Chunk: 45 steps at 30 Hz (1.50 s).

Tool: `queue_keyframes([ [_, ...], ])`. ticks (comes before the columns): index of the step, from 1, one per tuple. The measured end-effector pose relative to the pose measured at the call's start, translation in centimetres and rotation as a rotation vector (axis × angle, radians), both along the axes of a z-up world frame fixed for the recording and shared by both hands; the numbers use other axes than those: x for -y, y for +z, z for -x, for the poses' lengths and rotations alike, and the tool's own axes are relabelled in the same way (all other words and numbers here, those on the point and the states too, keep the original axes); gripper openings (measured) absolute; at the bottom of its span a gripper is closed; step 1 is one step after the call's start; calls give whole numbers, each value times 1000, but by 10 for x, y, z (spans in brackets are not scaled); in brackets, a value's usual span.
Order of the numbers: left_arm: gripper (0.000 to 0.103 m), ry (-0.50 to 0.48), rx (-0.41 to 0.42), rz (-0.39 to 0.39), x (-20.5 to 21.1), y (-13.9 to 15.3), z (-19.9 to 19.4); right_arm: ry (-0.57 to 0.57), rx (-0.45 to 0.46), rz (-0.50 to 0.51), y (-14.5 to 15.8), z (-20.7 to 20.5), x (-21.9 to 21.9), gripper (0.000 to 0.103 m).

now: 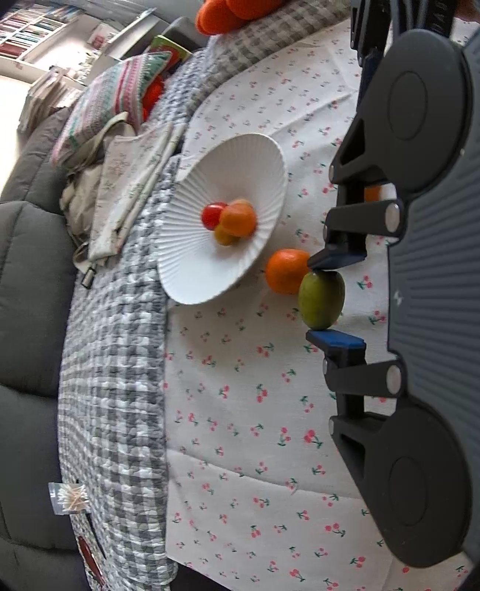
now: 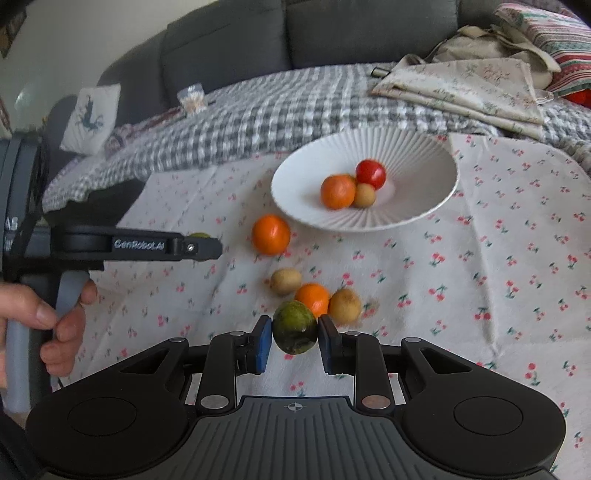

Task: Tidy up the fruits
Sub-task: 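Lift both held green fruits toward the white bowl, then open both grippers to drop the green fruits into the white bowl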

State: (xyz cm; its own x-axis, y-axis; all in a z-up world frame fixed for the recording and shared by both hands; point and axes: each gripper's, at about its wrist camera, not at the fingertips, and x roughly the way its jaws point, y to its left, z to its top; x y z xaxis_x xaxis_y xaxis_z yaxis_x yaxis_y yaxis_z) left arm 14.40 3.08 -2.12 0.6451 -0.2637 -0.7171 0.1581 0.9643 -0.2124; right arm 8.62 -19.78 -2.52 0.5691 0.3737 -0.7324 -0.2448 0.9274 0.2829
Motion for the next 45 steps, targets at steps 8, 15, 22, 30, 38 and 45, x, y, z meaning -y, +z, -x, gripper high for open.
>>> queue_keyframes([
  [8, 33, -28, 86, 11, 12, 11, -3, -129, 39, -53, 13, -13, 40, 25],
  [15, 33, -104, 179, -45, 37, 13, -8, -173, 67, -64, 15, -27, 48, 25],
  [22, 33, -152, 252, -70, 53, 11, -19, -166, 110, -107, 17, -34, 58, 25],
  [30, 33, -146, 253, -65, 59, 2, -38, -168, 159, -39, 12, -62, 55, 25],
  [38, 33, -115, 203, -10, 58, -14, -63, -132, 164, 58, -4, -87, 36, 25],
  [45, 33, -119, 193, -21, 61, -22, -68, -123, 161, 94, -13, -99, 29, 25],
])
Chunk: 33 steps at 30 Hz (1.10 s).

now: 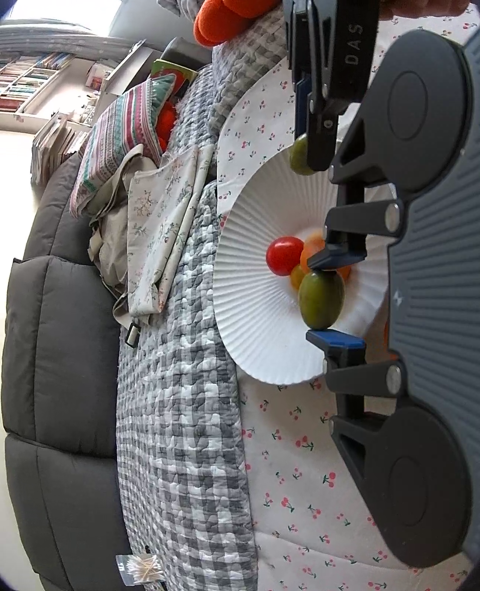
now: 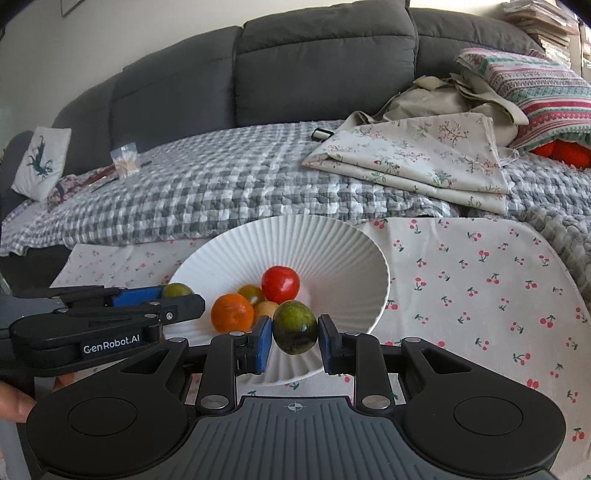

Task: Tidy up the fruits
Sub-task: 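Open both grippers to drop the green fruits into the white bowl, then move both open grippers back to the mandarins on the cloth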

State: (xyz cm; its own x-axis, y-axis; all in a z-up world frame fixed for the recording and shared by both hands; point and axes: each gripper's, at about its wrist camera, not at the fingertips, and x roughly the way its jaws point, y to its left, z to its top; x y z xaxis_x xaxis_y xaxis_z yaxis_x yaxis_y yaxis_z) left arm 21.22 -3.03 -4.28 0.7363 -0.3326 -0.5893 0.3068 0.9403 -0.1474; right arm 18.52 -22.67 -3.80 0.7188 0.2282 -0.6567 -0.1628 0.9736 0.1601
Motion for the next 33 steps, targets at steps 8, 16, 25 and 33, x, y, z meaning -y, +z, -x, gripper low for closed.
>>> queue_keyframes([
  [8, 34, -9, -16, -19, 5, -7, -2, -7, -18, 9, -8, -7, -2, 26],
  [16, 66, -11, -3, 2, 2, -2, 1, -73, -17, -49, -3, -6, 9, 60],
  [25, 74, 55, 8, 48, -17, 14, 4, -175, -30, -132, 11, -4, 35, 71],
  [33, 74, 114, -22, 83, -38, 20, 4, -267, -57, -208, 17, 5, 58, 80],
])
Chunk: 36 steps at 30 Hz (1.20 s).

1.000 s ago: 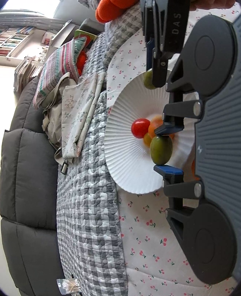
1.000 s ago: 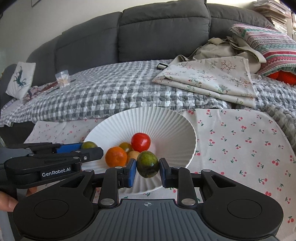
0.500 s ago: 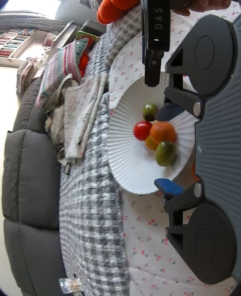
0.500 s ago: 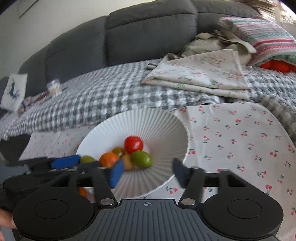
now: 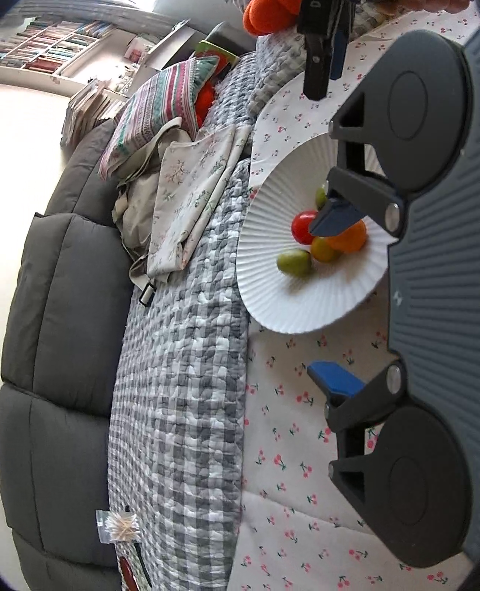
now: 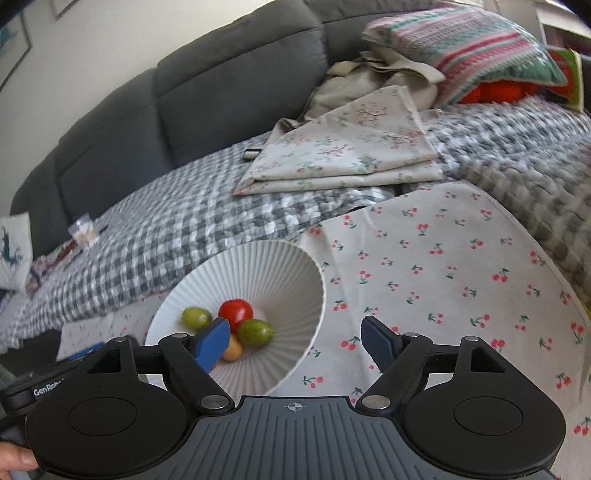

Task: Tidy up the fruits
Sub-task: 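Move both open grippers back to the mandarins on the cloth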

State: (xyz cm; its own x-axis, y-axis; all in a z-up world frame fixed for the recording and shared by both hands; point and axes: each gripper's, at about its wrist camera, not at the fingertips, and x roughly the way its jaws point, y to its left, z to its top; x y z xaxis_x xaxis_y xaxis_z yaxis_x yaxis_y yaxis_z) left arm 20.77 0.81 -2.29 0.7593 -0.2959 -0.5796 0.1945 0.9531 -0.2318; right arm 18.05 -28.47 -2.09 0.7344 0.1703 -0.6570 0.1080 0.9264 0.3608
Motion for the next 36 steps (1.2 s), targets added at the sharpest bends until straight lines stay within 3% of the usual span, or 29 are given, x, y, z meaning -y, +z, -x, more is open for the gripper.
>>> queue_keyframes([
  [12, 74, -22, -77, -31, 1, -10, 19, 14, -35, -30, 8, 19, -1, 86],
  [21, 74, -66, -152, -114, 11, -29, 20, 93, -81, 18, 10, 41, -16, 86],
  [27, 72, -53, -151, -157, 15, -41, 17, 137, -87, 40, 12, 61, -26, 86],
  [29, 63, -50, -154, -173, 18, -46, 15, 157, -92, 38, 11, 64, -29, 86],
  [31, 61, -52, -140, -191, 20, -49, 16, 181, -92, 37, 11, 66, -33, 86],
  [34, 36, -84, -119, -161, 22, -45, 17, 215, -94, 50, 9, 65, -39, 86],
  [36, 36, -75, -124, -161, 23, -44, 17, 237, -106, 55, 5, 65, -43, 86],
])
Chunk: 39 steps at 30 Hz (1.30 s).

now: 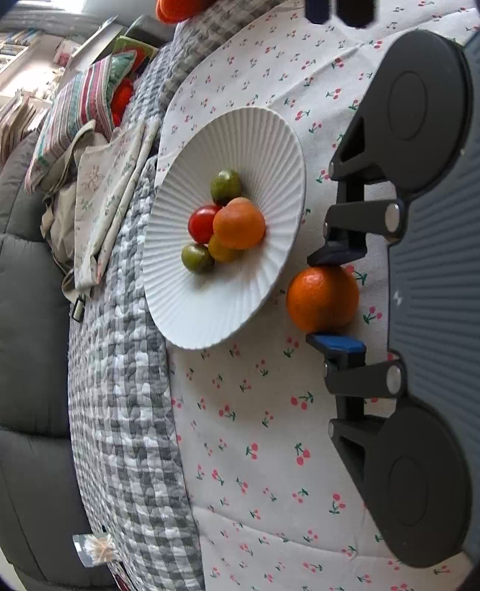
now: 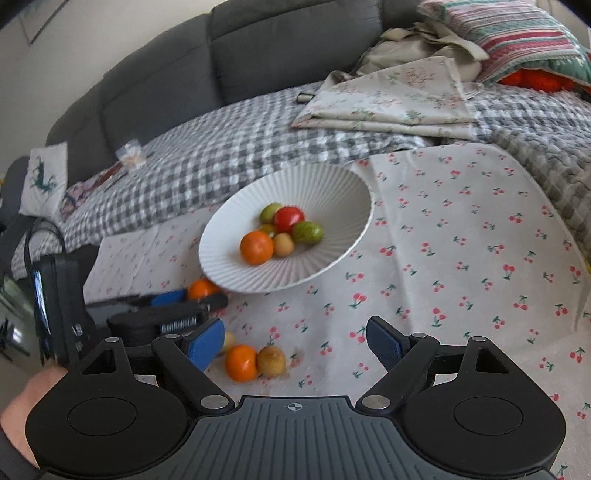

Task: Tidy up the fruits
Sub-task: 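Move both open grippers back to the mandarins on the cloth, then grasp a mandarin with the left gripper while the right grasps another mandarin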

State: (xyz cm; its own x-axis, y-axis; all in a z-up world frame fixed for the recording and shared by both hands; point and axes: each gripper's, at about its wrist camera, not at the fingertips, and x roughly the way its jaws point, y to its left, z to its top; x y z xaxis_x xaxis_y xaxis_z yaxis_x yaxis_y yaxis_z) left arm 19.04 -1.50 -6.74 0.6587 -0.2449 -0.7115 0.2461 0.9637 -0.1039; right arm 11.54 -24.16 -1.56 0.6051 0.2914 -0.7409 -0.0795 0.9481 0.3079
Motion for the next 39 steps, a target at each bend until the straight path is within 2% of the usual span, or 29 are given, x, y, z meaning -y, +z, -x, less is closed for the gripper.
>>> queue_keyframes([
  [3, 36, -7, 14, -7, 1, -1, 3, 25, -11, 14, -5, -1, -5, 86],
  [14, 35, 41, -23, 21, -8, 9, 9, 55, -16, 26, -10, -3, -6, 85],
  [20, 35, 58, -44, 13, -13, 25, 19, 144, 21, 56, -11, -3, -13, 84],
  [26, 35, 76, -63, 56, -27, 47, 34, 259, 79, 118, -9, 3, -29, 83],
  [35, 35, 63, -58, 79, -28, 58, 41, 405, 162, 227, -19, 6, -55, 70],
  [38, 35, 60, -62, 74, -27, 57, 41, 474, 169, 253, -24, 7, -67, 59],
  [39, 35, 61, -64, 75, -27, 56, 40, 494, 172, 262, -26, 7, -71, 53],
])
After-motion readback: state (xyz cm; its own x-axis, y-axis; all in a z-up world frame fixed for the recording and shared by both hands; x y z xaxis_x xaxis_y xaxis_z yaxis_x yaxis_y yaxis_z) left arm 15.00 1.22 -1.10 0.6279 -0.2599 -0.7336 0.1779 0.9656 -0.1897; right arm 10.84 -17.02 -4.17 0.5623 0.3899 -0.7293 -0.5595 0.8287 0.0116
